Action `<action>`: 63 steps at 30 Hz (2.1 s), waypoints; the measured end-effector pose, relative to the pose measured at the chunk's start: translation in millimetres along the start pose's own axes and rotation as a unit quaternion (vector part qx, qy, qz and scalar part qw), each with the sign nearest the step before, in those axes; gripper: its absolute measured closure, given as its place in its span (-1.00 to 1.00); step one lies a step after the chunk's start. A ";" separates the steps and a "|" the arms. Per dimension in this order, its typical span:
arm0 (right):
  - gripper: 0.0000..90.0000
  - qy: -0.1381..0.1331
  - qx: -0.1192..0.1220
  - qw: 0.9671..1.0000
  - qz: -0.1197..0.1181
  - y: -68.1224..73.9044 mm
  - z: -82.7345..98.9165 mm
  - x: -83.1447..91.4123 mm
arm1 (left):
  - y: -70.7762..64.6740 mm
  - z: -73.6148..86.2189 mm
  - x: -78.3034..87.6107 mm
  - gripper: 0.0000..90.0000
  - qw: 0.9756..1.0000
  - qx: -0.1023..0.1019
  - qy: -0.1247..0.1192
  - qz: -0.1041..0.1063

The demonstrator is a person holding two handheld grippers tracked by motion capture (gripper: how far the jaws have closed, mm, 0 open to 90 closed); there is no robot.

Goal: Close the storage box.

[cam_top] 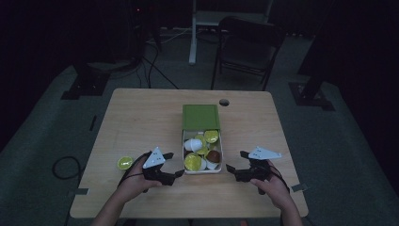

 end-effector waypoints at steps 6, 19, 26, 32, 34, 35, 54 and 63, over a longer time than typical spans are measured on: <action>-0.72 -0.002 0.003 1.000 -0.017 4.0 -3.9 -7.8 | 2.2 -4.4 -1.6 -0.57 1.000 -0.002 -0.005 -0.006; -0.72 0.001 -0.006 1.000 -0.025 -1.6 -8.4 -20.5 | 9.5 -9.5 -9.8 -0.57 1.000 0.001 -0.012 -0.018; -0.70 0.002 -0.013 1.000 -0.022 -6.4 -4.7 -24.8 | 11.2 -9.8 -12.4 -0.57 1.000 0.000 -0.011 -0.027; -0.71 0.003 -0.012 1.000 -0.023 -7.1 -5.1 -26.2 | 13.1 -11.0 -13.3 -0.57 0.999 -0.001 -0.010 -0.031; -0.72 0.003 -0.011 1.000 -0.022 -7.0 -5.5 -26.5 | 13.1 -11.2 -13.4 -0.57 0.999 -0.002 -0.010 -0.032; -0.72 0.002 -0.011 1.000 -0.022 -7.1 -5.5 -26.8 | 13.1 -11.3 -13.5 -0.57 0.999 -0.001 -0.011 -0.032; -0.72 0.001 -0.017 1.000 -0.019 -11.2 -7.9 -31.4 | 18.8 -14.1 -16.5 -0.57 0.999 0.002 -0.007 -0.033; -0.73 0.001 -0.016 1.000 -0.014 -12.5 -9.6 -33.4 | 21.3 -15.6 -18.0 -0.57 0.999 0.002 -0.003 -0.033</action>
Point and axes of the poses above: each handheld gripper's, and its own axes: x roughly backward along the jaws, z roughly out of its underside, y roughly to its left, the point moved 2 cm from there along -x, roughly forward along the jaws, and after that the axes turned 2 degrees about -y, right-handed, at the moved point
